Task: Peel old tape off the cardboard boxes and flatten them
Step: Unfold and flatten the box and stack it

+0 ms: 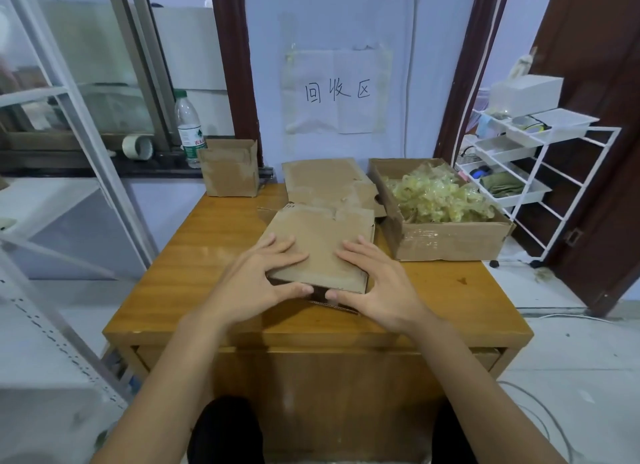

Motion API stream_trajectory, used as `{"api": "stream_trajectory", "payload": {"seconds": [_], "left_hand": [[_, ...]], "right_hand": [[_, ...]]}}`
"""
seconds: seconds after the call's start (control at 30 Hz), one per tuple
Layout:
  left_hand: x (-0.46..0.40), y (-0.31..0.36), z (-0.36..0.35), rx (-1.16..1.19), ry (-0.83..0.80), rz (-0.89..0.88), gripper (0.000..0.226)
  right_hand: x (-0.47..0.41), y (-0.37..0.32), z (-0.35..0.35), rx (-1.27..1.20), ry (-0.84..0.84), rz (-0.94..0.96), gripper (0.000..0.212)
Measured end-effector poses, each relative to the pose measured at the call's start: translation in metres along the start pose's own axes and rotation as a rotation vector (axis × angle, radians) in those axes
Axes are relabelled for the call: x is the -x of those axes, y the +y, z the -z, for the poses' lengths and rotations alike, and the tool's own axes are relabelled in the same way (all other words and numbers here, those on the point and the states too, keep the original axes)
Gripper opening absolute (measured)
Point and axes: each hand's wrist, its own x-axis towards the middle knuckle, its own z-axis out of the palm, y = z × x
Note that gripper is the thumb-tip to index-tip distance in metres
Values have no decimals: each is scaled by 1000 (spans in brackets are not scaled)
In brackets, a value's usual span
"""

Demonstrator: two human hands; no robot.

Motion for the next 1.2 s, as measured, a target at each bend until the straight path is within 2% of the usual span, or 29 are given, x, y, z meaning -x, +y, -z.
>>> {"api": "stream_trajectory", "payload": {"seconds": [0.2,0.3,0.4,0.43,0.53,0.6,0.67,0.77,0.83,1.0,1.1,1.2], "left_hand": [[-13,6,19,-84,-36,18,87],[-21,16,24,-122,-31,39,74],[-30,25,27,-170,-26,86,76],[-33,25,28,-171,-21,95,76],[-39,24,27,-174,14,109,72],[-39,26,23,-196,57,121,71],[-38,29,19,-232,117,129,70],[-41,33,16,-233,187,153,67],[-44,33,16,-190,218,164,66],[-47,26,12,-18,285,165,42],[-45,24,5,28,381,173,45],[-38,22,-4,39,499,202,48]], "right_hand": [[0,-10,1,-109,32,-72,75],[2,-7,-2,-173,68,-103,64],[3,-4,-10,-142,120,-96,48],[4,-4,-15,-106,131,-96,55],[9,-3,-32,-88,194,-177,97],[15,2,-43,-104,220,-222,116],[22,6,-52,-150,211,-264,126],[25,8,-58,-197,225,-336,129],[22,10,-57,-188,220,-379,125],[9,14,-48,-203,240,-438,106],[3,16,-47,-149,335,-502,86],[6,17,-50,-96,375,-488,72]]}}
